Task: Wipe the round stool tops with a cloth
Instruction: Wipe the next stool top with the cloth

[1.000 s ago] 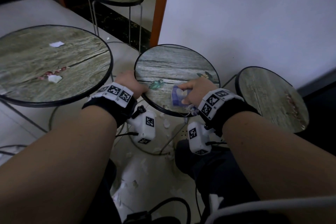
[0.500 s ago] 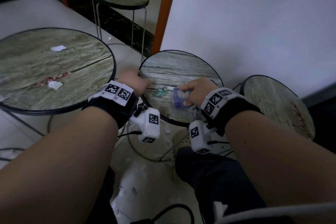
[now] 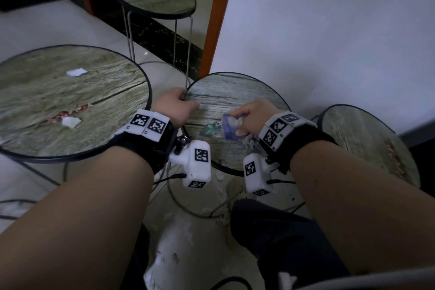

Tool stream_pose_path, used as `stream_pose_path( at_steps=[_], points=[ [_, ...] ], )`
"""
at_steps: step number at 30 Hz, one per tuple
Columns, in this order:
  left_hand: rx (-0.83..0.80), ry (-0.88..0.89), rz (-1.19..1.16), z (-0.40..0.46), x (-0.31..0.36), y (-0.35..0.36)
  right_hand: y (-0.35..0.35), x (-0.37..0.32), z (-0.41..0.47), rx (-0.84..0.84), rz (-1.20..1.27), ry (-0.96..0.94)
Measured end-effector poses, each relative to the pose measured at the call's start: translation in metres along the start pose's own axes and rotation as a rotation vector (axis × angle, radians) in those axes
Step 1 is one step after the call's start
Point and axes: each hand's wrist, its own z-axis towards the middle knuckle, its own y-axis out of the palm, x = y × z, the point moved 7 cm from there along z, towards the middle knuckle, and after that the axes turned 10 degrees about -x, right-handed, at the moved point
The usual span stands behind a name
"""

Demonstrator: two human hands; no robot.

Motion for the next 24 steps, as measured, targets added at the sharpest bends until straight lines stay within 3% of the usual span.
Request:
stream_pose_path(
  at_steps=[24],
  points=[
    [-0.024,-0.050,-0.138,0.023,-0.021,-0.014,-0.018,-0.018,0.043,0.034,-0.047,-0.002]
  ],
)
